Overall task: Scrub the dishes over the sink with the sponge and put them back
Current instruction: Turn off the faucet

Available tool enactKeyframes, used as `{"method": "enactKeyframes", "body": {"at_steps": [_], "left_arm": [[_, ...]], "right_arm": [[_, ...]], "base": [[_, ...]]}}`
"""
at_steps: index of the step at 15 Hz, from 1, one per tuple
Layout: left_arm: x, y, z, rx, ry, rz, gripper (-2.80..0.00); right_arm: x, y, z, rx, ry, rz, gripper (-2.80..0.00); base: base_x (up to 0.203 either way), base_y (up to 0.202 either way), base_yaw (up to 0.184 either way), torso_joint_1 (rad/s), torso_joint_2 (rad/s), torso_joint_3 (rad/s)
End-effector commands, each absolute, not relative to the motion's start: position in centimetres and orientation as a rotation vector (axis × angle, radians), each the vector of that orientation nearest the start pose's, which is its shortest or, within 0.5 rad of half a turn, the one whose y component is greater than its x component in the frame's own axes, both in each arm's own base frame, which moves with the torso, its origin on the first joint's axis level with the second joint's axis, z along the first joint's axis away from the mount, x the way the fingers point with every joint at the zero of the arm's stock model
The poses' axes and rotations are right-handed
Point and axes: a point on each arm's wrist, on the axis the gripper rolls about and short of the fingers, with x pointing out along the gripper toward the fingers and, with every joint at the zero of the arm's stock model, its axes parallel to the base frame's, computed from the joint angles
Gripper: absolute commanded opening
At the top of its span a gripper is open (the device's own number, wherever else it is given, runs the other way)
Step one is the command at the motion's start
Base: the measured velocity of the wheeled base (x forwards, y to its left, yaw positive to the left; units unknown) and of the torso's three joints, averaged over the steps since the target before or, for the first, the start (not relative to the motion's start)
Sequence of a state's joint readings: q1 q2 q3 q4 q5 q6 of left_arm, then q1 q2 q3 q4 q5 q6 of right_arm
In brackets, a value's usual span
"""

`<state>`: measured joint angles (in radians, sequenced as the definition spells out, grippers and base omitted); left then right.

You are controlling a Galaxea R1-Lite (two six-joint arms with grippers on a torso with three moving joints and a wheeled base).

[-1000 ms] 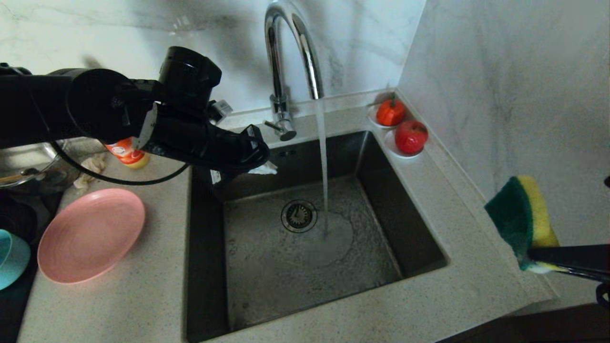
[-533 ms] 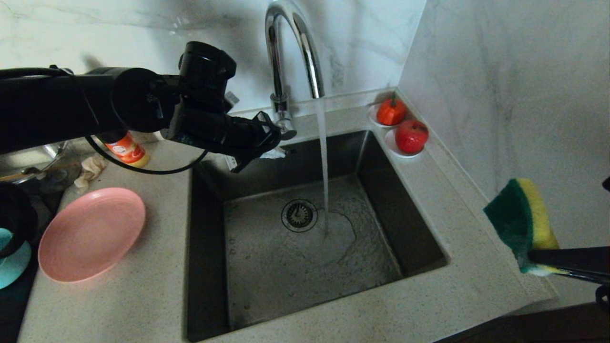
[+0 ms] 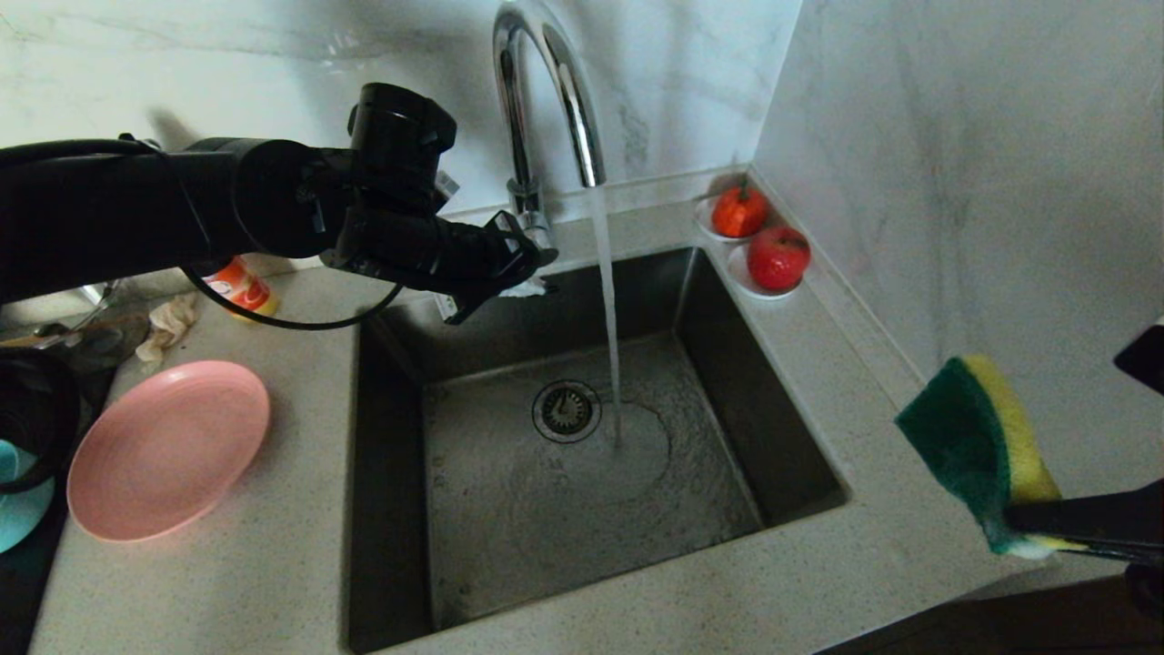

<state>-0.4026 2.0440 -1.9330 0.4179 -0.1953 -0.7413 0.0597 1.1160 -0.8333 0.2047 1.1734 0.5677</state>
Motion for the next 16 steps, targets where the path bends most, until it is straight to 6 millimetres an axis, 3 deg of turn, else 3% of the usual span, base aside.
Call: {"method": "enactKeyframes", "body": {"at_steps": [1, 9, 16], "left_arm": [[37.3, -16.2, 27.2, -0.649, 0.718, -0.354, -2.8], [38.4, -16.1, 26.8, -0.615, 0.637, -0.316, -2.8], [39.8, -16.2, 26.8, -0.601, 0.509, -0.287, -2.8]], "right_arm": [[13.2, 4.0, 25.6, 0.731, 0.814, 1.118, -2.8], [15.0, 6.7, 29.5, 0.623, 0.757, 1.149, -2.8], [16.1, 7.3, 29.8, 0.595, 0.715, 1.161, -2.8]], "base": [[0.0, 0.0, 0.0, 0.0, 0.0, 0.0], [0.0, 0.0, 0.0, 0.0, 0.0, 0.0], [0.0, 0.0, 0.0, 0.0, 0.0, 0.0]]}}
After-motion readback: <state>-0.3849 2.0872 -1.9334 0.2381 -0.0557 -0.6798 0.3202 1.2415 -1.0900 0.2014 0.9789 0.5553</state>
